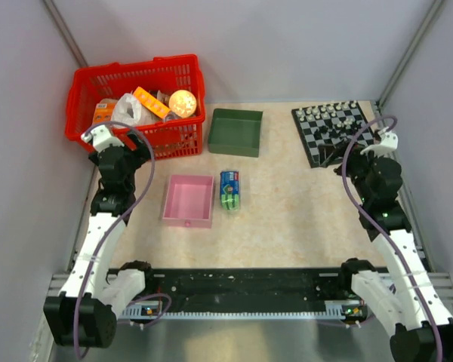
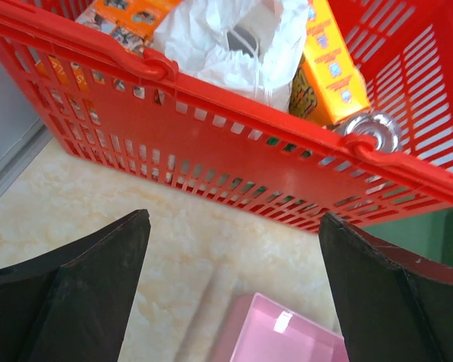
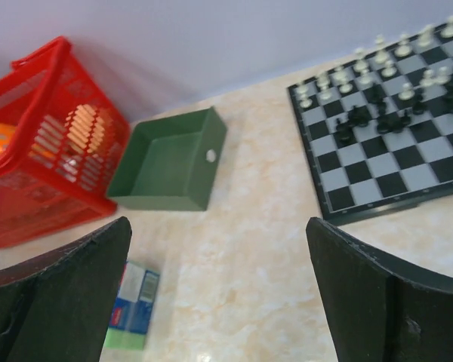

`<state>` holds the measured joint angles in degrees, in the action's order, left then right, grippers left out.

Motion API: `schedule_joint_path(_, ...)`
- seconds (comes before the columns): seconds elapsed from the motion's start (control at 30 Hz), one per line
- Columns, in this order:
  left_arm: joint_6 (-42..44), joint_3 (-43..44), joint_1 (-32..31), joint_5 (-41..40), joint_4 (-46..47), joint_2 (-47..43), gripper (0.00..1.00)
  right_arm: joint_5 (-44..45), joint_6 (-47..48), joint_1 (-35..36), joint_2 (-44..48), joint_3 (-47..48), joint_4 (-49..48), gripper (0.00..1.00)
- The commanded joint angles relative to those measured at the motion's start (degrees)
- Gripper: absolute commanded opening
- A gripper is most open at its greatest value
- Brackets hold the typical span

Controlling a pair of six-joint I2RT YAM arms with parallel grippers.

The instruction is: Set up the chess pieces on the board

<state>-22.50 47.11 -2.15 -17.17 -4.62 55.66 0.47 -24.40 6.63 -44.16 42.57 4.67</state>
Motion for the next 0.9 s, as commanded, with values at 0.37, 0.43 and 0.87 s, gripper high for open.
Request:
schedule_joint_path(0.37,-5.9,0.9,0.3,9.1,3.0,-2.8,0.99,-19.4,-4.6,3.6,-16.7,1.1,4.4,0.99)
schedule_joint_path(0.43,-5.0,2.1,0.3,11.7,1.7,-2.5,0.99,-18.1,-5.4,5.7,-17.7,0.2,3.5,0.99)
schedule_joint_path(0.87,-3.3,4.2,0.3,15.0,-2.0,-5.4,0.99,-11.2,-11.6,16.8,-35.9,4.8,-1.0,0.66)
